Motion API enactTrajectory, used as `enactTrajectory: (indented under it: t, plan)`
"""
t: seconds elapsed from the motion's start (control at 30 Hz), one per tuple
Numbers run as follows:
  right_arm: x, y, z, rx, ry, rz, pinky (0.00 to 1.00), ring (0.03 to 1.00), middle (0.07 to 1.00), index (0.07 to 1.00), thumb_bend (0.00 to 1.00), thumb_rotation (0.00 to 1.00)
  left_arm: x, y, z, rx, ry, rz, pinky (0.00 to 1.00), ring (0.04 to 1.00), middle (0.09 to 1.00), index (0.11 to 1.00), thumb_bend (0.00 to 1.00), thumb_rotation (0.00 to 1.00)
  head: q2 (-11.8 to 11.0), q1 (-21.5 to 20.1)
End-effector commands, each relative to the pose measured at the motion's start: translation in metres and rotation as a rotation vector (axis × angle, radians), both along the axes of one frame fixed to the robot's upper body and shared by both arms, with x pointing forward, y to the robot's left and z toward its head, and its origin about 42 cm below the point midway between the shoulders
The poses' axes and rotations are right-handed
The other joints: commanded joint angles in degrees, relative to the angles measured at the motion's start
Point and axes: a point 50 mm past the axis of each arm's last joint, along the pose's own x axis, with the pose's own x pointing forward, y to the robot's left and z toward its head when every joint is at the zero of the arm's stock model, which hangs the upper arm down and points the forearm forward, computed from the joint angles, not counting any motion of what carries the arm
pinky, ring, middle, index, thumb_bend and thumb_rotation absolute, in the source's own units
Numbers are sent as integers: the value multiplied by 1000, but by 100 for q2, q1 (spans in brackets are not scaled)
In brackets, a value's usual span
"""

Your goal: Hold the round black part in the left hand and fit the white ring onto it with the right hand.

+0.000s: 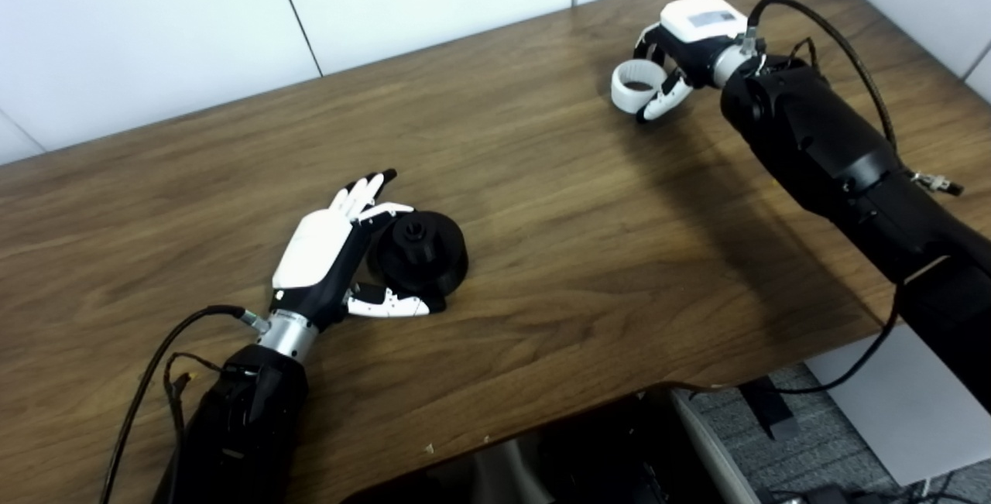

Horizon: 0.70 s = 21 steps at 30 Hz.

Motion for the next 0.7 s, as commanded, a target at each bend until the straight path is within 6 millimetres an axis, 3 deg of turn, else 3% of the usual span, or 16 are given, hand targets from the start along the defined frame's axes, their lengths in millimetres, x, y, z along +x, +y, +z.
enactTrajectory:
  t: [0.0,0.27,0.43,0.67]
  plan:
    - [0,-15,16,-41,-49,-26,852,764,673,712,766,275,-3,12,-8,71,29,-10,1000,1000,1000,676,1000,425,8,-1]
    - [-1,-15,12,-16,-82,-16,892,745,632,681,760,229,-2,12,-7,77,35,-8,1000,1000,1000,678,1000,421,20,29]
    - [1,-10,12,-11,-64,-21,913,760,652,712,808,313,-2,11,-7,75,33,-6,1000,1000,1000,678,1000,424,15,45]
    - [5,-3,12,-3,-37,-23,938,785,682,744,846,352,-2,11,-7,79,33,-3,1000,1000,1000,681,1000,424,20,65]
